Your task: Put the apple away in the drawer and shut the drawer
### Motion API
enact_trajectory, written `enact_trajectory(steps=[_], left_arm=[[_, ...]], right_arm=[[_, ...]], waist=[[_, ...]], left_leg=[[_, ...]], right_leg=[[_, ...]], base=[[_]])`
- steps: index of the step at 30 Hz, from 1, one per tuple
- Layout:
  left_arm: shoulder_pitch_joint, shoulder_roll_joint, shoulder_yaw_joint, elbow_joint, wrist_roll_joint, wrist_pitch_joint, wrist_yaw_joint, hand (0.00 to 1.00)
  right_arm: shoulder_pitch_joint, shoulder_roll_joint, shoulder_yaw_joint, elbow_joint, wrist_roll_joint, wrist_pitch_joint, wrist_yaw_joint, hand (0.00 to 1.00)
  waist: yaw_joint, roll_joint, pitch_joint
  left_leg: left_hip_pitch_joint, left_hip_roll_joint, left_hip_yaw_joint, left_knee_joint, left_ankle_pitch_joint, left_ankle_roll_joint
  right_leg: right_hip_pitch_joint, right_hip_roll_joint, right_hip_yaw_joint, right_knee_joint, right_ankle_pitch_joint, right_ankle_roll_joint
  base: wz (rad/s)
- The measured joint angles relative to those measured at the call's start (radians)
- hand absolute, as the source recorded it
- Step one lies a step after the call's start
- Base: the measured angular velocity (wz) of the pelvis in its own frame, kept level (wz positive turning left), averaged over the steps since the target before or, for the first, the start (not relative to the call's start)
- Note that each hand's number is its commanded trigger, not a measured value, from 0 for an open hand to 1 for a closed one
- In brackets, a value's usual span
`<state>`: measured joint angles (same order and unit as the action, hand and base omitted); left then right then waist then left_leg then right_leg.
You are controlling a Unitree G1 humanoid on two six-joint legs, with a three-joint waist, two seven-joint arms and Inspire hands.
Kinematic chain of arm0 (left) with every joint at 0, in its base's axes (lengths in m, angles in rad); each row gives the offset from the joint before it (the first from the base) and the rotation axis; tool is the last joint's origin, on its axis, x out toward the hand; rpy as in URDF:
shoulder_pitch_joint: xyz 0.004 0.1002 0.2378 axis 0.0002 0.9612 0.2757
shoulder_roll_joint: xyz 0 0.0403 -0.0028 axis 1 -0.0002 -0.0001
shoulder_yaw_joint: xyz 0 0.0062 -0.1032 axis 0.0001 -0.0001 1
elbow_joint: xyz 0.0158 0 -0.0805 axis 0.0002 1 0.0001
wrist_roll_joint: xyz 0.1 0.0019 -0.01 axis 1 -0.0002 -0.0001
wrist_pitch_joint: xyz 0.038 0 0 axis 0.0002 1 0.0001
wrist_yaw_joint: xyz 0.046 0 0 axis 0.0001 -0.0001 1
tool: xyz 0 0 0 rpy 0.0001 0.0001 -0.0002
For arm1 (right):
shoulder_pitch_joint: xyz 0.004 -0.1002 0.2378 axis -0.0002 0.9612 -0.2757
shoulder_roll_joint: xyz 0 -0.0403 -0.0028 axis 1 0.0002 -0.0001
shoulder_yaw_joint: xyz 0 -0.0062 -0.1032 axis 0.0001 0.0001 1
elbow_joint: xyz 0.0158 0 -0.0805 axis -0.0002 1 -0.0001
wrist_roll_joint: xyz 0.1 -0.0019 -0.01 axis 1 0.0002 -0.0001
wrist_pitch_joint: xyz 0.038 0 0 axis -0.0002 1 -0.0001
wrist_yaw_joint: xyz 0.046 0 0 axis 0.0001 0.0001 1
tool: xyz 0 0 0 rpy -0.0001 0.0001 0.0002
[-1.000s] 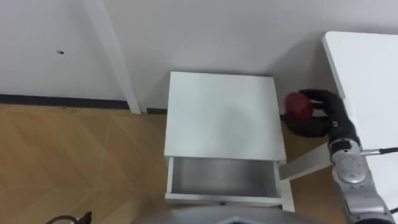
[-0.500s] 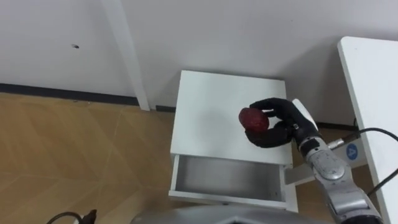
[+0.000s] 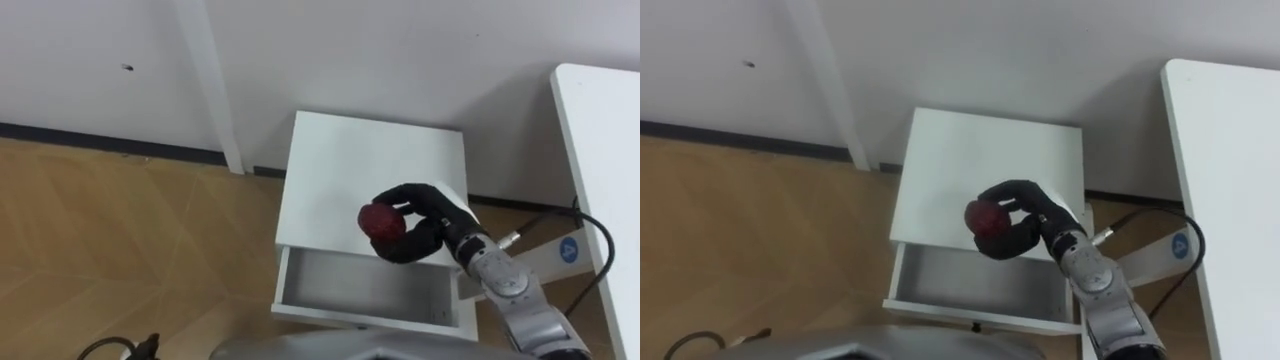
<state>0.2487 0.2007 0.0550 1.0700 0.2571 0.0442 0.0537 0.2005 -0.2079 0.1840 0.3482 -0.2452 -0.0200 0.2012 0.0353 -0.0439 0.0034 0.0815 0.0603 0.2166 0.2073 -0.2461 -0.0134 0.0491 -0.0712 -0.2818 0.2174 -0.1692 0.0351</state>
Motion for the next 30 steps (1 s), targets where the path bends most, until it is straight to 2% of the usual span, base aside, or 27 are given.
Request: enact_trajectory(steps=[1,2,3,8,18,30], left_arm=[[-0.001,0.000,0.000,-0.001,0.000,0.000,0.000,0.00],[-0.001,0.000,0.000,-0.002,-0.001,0.000,0.000,0.00],[-0.003,0.000,0.000,-0.002,-0.001,0.000,-0.001,0.00],[-0.007,0.000,0.000,-0.005,0.000,0.000,-0.005,0.00],[-0.009,-0.001,0.000,-0.008,-0.001,0.001,-0.016,0.00],[0.002,-0.010,-0.004,-0.009,-0.009,0.001,-0.017,0.00]], right_arm=[[0.000,0.000,0.000,0.000,0.000,0.000,0.000,0.67],[0.000,0.000,0.000,0.000,-0.001,0.000,0.000,0.19],[0.000,0.001,0.000,0.000,-0.005,0.000,0.000,0.02],[0.001,0.018,0.000,0.000,-0.056,0.000,0.002,0.00],[0.001,0.020,-0.007,0.025,-0.110,-0.001,0.004,0.00],[0.015,0.019,-0.009,0.090,-0.109,-0.006,-0.018,0.00]], waist=[[-0.002,-0.001,-0.0005],[-0.002,0.000,-0.0005],[-0.002,0.000,-0.0005],[-0.003,0.000,-0.0011],[-0.006,0.001,-0.0062],[-0.009,0.001,-0.0061]], left_leg=[[0.000,0.000,0.000,0.000,0.000,0.000],[0.000,0.000,0.000,0.000,0.000,0.000],[0.000,0.000,0.000,-0.001,0.000,0.000],[-0.004,0.000,-0.007,-0.002,0.000,0.000],[-0.004,-0.001,-0.010,-0.001,0.000,0.000],[-0.007,-0.002,-0.015,-0.002,0.000,0.000]], right_leg=[[0.000,0.000,0.000,0.000,0.000,0.000],[0.000,0.000,0.000,0.000,0.000,0.000],[0.000,0.000,-0.001,0.000,0.000,0.000],[0.000,-0.001,-0.014,0.000,0.000,0.000],[0.001,-0.003,-0.020,0.000,0.000,0.000],[0.002,-0.003,-0.023,-0.004,0.000,0.000]], base=[[0.00],[0.00],[0.00],[0.03],[0.00],[0.00]])
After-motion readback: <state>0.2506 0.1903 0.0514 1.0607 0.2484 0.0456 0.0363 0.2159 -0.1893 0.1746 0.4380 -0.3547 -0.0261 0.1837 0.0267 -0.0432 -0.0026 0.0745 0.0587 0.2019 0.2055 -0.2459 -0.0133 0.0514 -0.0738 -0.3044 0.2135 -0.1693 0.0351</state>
